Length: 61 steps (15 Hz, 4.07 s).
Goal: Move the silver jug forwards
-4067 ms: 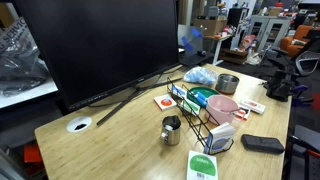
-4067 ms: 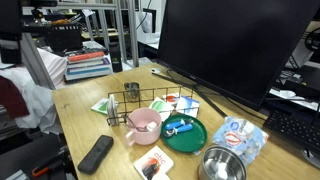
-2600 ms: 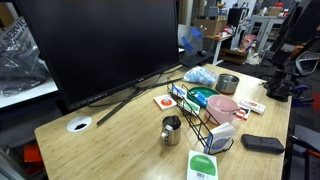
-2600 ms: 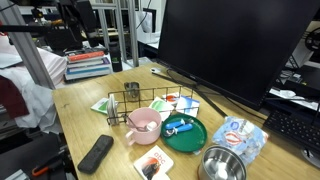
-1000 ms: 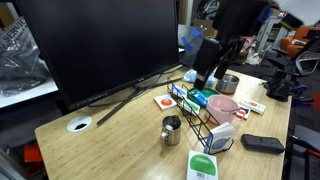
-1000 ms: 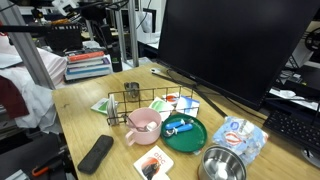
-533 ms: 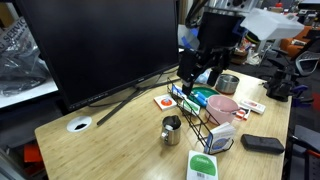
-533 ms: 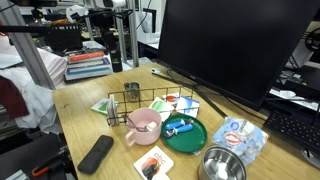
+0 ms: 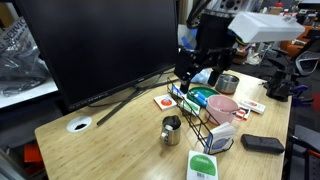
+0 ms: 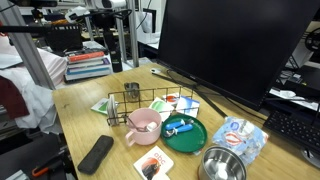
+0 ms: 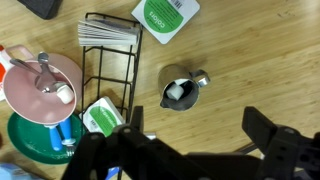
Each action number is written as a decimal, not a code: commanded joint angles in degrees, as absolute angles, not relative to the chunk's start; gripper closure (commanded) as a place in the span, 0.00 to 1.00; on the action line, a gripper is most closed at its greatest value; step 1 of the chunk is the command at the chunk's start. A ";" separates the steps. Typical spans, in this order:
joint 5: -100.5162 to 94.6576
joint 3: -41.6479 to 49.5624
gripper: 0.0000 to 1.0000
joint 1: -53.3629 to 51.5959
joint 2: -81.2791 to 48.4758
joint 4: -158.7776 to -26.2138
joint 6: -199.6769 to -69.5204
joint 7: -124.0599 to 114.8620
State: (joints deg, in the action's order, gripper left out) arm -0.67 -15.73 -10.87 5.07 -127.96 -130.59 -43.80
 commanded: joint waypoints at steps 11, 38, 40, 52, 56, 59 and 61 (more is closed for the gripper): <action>-5.77 -10.81 0.00 -15.89 -19.61 -108.93 -123.72 -89.32; -0.65 -4.10 0.09 -19.15 -36.39 -95.27 -126.93 -93.03; -0.59 -4.07 0.30 -19.31 -36.75 -95.31 -127.03 -93.56; -3.23 -3.27 1.00 -20.92 -34.55 -96.17 -125.70 -97.59; -3.59 -4.67 0.99 -20.79 -32.21 -98.29 -126.74 -93.66; -2.89 -6.43 0.99 -20.45 -28.07 -101.51 -128.50 -88.23; -1.83 -8.07 0.99 -19.95 -24.65 -103.92 -128.51 -83.15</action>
